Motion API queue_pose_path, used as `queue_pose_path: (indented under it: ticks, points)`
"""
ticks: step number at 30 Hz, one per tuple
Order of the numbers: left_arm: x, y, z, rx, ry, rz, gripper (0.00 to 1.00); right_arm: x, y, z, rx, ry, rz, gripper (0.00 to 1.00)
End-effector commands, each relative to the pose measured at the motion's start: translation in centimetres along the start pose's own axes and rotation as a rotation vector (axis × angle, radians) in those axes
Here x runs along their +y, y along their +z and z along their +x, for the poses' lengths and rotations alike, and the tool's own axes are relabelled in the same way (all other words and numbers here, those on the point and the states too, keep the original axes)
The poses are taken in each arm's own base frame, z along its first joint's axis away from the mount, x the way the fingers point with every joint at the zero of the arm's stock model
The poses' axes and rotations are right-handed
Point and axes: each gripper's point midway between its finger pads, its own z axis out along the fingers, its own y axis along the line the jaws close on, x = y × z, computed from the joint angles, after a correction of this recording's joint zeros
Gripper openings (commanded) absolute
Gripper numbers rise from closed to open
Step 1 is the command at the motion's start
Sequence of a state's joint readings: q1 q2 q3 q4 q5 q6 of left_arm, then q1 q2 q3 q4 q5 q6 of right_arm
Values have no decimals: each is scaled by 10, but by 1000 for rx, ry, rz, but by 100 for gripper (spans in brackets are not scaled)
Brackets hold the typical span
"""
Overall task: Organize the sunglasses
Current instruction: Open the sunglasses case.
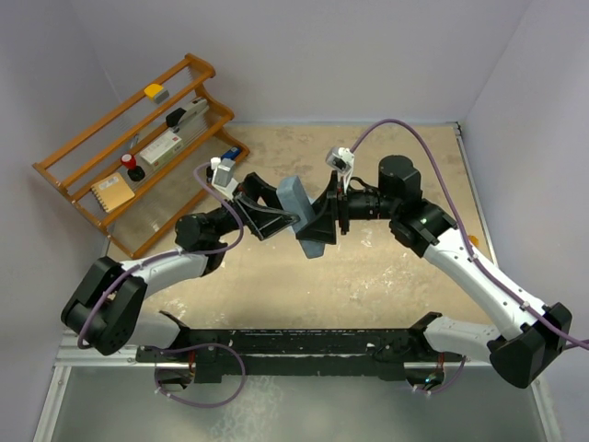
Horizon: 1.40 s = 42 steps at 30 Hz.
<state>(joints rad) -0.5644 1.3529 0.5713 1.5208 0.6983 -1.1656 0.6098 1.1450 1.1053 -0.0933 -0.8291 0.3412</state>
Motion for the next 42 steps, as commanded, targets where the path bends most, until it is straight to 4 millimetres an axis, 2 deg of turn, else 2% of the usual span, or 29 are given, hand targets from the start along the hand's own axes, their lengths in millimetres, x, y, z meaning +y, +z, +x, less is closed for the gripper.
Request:
queue_pose_path:
  ticks: [1, 3, 6, 7, 8, 15, 22, 34, 42]
  points:
    - [-34, 12, -22, -51, 106, 149, 55, 10, -1, -25, -70, -63, -19, 0]
    - [-34, 12, -21, -49, 104, 149, 33, 10, -2, -26, -74, -67, -14, 0]
    - [-32, 12, -20, -49, 97, 146, 8, 11, -2, -27, -76, -68, -17, 0]
    - [-32, 12, -19, -44, 96, 148, 2, 12, -2, -28, -77, -69, -19, 0]
    - [-33, 12, -19, -37, 99, 157, 0, 13, -3, -28, -78, -69, -20, 0]
    - [-45, 11, -14, 1, 154, 216, 0, 33, -12, -44, -109, -100, -63, 0]
    - [-60, 12, -11, 13, 220, 262, 0, 49, -18, -52, -120, -109, -99, 0]
    - [-65, 12, -13, 4, 213, 270, 0, 82, -31, -64, -141, -130, -208, 0]
    - [-74, 11, -17, -8, 216, 283, 0, 110, -46, -73, -190, -174, -289, 0]
